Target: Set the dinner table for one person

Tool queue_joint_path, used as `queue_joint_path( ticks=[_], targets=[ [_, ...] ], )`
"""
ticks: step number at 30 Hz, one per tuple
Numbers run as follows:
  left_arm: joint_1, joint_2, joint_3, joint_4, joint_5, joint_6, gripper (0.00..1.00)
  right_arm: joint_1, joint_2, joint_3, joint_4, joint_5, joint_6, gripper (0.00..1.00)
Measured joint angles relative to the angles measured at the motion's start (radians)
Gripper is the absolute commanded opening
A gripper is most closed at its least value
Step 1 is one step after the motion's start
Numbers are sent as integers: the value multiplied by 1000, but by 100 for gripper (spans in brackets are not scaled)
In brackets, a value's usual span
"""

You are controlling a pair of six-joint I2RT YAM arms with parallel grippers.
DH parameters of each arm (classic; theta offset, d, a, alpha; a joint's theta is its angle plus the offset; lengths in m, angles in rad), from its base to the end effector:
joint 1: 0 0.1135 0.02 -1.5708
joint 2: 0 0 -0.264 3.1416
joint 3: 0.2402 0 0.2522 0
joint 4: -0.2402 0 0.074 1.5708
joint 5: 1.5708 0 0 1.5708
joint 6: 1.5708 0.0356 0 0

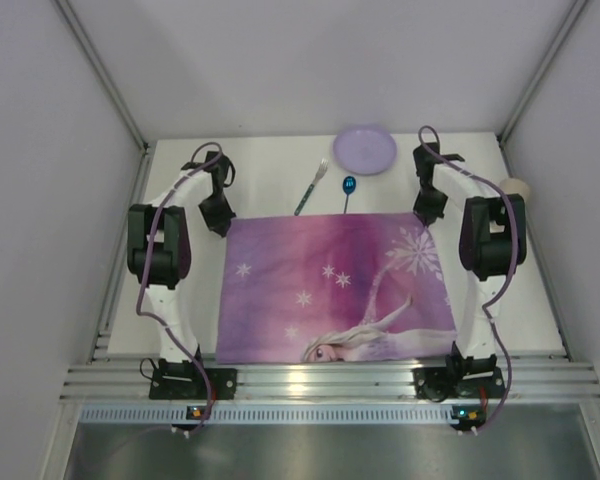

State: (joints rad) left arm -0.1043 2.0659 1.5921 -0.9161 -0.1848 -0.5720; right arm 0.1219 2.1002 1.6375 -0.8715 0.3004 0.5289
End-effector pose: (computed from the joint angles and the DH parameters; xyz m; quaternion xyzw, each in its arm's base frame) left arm 0.4088 -0.0362 0.1802 -0.2379 0.9627 0.0568 0.1153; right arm 0.4228 0.0412 0.1807 0.2157 0.9580 -0.1035 0.1581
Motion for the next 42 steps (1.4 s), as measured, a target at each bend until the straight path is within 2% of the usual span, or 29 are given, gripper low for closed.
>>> queue_joint_path(
  ticks=[1,4,5,6,8,10,11,14,15,18,20,24,26,34,42],
  targets=[
    [0,0,2,2,9,0,0,0,1,0,-14,7,3,7],
    [-1,-5,-1,13,33,3,0,-1,-2,0,-39,11,9,40],
    [-2,-14,-8,25,40,4,0,-1,-6,0,-42,8,9,70],
    [-5,-26,-21,35,43,6,0,-1,-13,0,-44,0,9,81],
    [-9,-59,-49,50,53,11,1,-1,-40,2,-53,-12,-9,97],
    [-12,-100,-78,63,65,19,6,-1,-71,40,-85,-14,-20,100],
    [-14,-118,-90,71,69,21,15,-3,-79,73,-105,-8,-26,100],
    [-25,-181,-124,102,92,30,28,-14,-116,179,-126,55,-33,100],
    [-29,-196,-131,110,99,30,35,-21,-135,190,-126,73,-37,100],
    [-45,-223,-151,136,127,31,48,-84,-189,196,-159,93,-39,100],
    [-64,-233,-174,163,154,35,50,-160,-209,180,-165,77,-36,100],
    [-123,-240,-230,208,194,55,53,-373,-278,30,-130,20,-42,100],
    [-147,-240,-249,221,222,64,53,-425,-290,6,-146,29,-55,100],
    [-157,-240,-293,271,310,104,52,-427,-306,48,-151,71,-93,100],
    [-156,-197,-288,304,350,105,50,-470,-272,196,-194,159,-118,100]
  ],
)
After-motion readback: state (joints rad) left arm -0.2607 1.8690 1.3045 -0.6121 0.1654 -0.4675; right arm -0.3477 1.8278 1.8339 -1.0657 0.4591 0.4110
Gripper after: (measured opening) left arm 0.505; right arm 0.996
